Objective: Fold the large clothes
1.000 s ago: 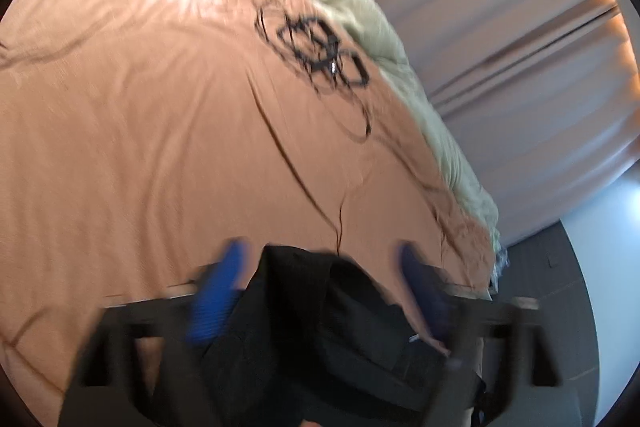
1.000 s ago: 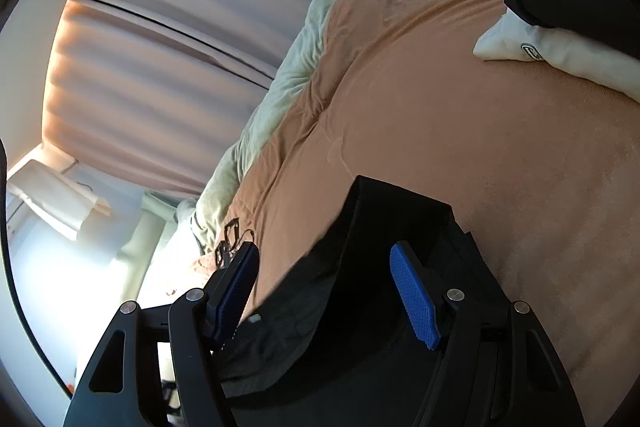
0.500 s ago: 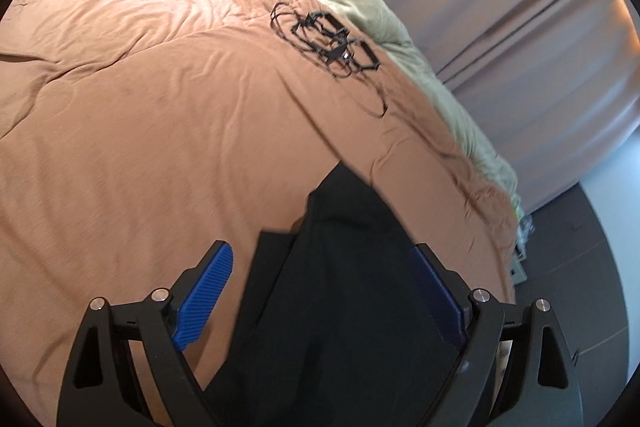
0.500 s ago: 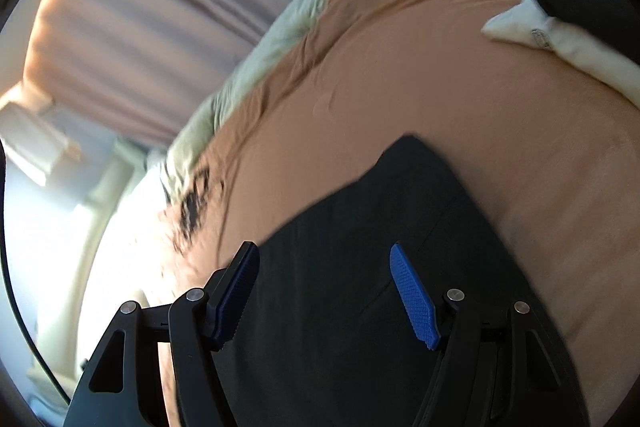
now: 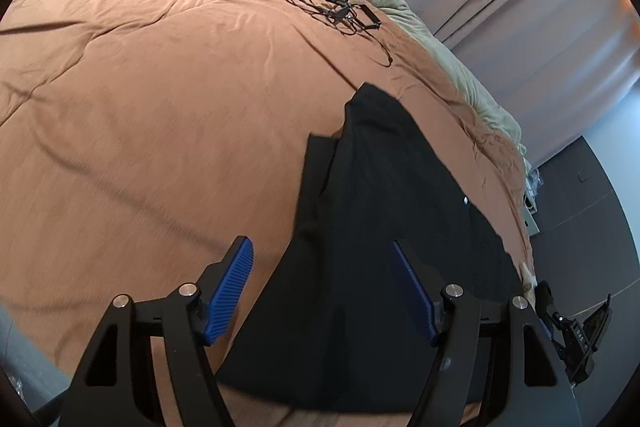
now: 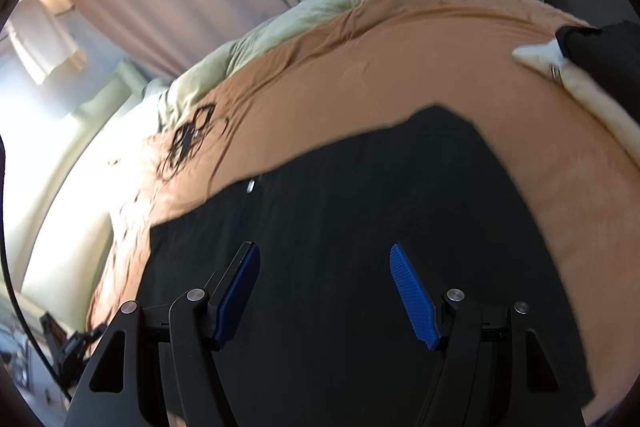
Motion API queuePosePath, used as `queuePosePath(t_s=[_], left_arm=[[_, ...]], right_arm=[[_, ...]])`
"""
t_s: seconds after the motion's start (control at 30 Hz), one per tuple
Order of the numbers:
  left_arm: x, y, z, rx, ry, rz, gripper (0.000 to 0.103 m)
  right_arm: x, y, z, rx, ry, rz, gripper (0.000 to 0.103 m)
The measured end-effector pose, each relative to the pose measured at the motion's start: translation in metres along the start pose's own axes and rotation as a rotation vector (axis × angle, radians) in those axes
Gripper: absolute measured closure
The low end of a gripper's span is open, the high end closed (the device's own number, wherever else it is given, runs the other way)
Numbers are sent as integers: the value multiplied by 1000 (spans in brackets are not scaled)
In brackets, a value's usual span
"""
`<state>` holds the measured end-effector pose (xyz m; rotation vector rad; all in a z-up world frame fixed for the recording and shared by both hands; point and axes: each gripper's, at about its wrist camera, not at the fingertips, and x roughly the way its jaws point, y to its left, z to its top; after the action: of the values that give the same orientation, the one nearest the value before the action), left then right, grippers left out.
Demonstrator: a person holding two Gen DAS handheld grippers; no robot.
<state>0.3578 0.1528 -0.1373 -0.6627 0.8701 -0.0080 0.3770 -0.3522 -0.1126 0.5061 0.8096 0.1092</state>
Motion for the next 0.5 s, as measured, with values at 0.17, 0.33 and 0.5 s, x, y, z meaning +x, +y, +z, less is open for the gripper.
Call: queuePosePath(t_s=[0.17,0.33,0.5], left_arm=[[-11,14,-21,-7,11,-9,32],[-17,28,-44,-32,17,-17,32],[-19,34,-56,-47,22,-25,32]], right_arm=[[-5,21,-45,-90,55,-33,36],[-15,44,-88,-198,102,-33,37],[-19,64,-127,-278,136,-31,45]])
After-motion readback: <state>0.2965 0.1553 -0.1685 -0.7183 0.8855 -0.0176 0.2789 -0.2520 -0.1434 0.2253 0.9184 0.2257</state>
